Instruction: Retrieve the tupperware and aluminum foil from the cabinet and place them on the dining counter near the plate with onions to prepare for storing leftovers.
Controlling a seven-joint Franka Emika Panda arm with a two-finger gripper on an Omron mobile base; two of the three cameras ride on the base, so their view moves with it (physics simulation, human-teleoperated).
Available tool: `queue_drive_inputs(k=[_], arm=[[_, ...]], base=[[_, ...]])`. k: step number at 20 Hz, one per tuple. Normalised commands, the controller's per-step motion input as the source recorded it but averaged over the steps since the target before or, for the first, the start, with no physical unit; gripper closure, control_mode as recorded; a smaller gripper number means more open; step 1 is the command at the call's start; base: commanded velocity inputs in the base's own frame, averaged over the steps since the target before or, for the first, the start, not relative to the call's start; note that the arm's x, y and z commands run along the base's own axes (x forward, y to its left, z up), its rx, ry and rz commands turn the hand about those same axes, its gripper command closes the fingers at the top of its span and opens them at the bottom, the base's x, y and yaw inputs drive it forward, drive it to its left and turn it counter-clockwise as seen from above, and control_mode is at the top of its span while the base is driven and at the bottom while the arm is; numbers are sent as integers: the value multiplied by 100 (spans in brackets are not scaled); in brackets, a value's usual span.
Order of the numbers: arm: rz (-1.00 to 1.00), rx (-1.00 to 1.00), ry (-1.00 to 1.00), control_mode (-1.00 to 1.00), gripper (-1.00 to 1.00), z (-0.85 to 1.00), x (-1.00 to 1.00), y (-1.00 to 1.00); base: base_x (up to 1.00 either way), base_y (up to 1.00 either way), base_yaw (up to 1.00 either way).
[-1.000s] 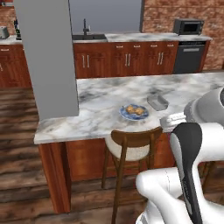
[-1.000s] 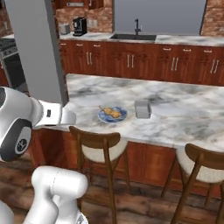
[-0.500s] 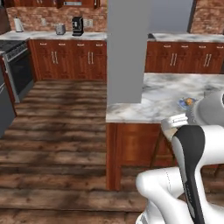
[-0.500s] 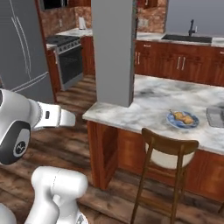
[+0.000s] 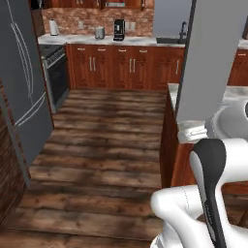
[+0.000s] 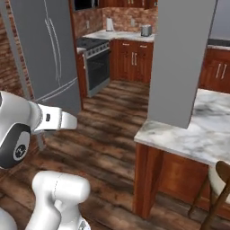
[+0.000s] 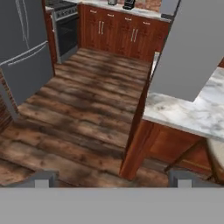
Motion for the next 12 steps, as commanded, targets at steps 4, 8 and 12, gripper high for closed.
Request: queue_drive_inputs(k=[4,8,12], arm=[[0,0,0,100,-100,0,0,0],[0,0,0,100,-100,0,0,0],[0,0,0,100,-100,0,0,0]], base=[[100,82,-6],[100,56,-27],[100,49,-32]])
